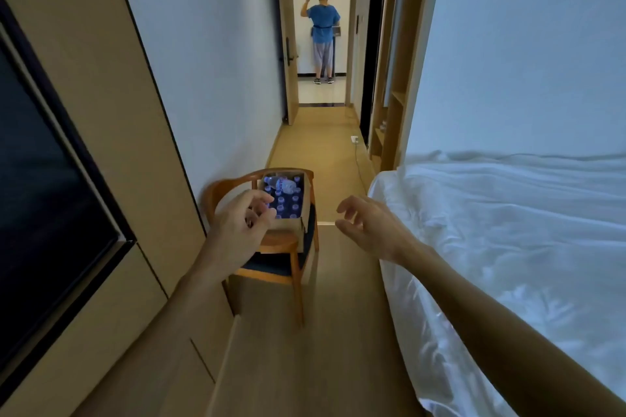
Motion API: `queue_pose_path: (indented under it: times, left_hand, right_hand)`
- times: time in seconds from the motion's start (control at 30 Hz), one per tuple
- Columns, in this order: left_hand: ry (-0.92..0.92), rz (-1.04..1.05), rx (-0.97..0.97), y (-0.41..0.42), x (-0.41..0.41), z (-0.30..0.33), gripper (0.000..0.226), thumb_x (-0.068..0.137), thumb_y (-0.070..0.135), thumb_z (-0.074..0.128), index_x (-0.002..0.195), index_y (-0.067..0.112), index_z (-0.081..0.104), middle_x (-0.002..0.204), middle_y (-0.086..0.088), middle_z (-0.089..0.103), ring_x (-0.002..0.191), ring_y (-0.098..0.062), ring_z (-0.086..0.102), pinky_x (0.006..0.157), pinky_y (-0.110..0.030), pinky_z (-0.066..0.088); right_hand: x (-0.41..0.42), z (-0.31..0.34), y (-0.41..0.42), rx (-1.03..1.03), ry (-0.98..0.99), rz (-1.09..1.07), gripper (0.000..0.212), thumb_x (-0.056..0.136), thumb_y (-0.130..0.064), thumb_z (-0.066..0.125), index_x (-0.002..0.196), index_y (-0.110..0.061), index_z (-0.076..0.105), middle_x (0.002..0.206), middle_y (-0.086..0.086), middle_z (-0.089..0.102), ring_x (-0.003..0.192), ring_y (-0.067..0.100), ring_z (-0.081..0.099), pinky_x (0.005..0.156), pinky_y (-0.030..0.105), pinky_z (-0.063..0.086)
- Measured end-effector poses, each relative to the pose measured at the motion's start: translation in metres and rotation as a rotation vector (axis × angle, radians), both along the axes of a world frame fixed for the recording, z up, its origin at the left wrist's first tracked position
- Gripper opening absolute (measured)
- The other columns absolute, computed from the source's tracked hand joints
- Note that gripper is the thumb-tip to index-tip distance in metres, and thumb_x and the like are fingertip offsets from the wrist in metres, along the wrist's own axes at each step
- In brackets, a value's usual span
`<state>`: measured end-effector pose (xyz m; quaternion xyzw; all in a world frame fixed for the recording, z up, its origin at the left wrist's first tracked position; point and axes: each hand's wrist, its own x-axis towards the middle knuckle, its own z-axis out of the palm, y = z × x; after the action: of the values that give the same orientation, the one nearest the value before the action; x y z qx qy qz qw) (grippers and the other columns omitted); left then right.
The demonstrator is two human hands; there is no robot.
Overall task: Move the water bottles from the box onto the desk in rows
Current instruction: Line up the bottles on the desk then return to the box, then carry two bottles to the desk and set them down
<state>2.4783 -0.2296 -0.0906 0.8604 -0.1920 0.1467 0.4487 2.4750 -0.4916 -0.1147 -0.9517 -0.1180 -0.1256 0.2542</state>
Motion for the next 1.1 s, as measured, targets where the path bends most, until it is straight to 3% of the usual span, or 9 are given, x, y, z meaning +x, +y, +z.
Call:
queue_pose_path:
  times: [0.4,0.67,0.8,1.1]
  left_hand:
    - [0.039,0.007,0.045,-0.044,0.220,-0.030,0.013,0.094,0.026,0.059,0.107,0.025,0.060,0.094,0.012,0.061,0.085,0.005,0.059,0.058,-0.008,0.047]
    - [0.073,0.184,0.115,-0.093,0.363,-0.037,0.009,0.094,0.032,0.057,0.102,0.032,0.061,0.094,0.018,0.063,0.082,0.004,0.058,0.064,-0.011,0.039]
    - [0.125,0.222,0.103,-0.114,0.420,-0.041,0.008,0.094,0.031,0.057,0.102,0.031,0.060,0.093,0.018,0.063,0.082,0.009,0.057,0.063,-0.006,0.039]
    - [0.242,0.301,0.025,-0.115,0.538,-0.089,0.009,0.094,0.034,0.055,0.101,0.034,0.060,0.095,0.015,0.064,0.086,-0.003,0.061,0.077,-0.027,0.052]
  right_hand:
    - [0.223,-0.030,-0.049,0.026,0.042,0.020,0.020,0.094,-0.042,0.055,0.111,-0.032,0.053,0.102,-0.013,0.055,0.086,0.003,0.057,0.077,0.030,0.056]
    - [0.397,-0.037,-0.105,0.020,0.090,0.114,0.023,0.091,-0.050,0.052,0.107,-0.034,0.053,0.098,-0.016,0.055,0.083,0.003,0.058,0.076,0.032,0.057]
    - [0.472,-0.034,-0.120,0.002,0.103,0.154,0.022,0.093,-0.042,0.055,0.109,-0.027,0.056,0.098,-0.013,0.056,0.085,0.004,0.056,0.077,0.029,0.054]
    - [0.611,-0.075,-0.106,-0.042,0.210,0.282,0.019,0.092,-0.040,0.056,0.107,-0.027,0.057,0.099,-0.010,0.059,0.087,0.008,0.057,0.079,0.035,0.053]
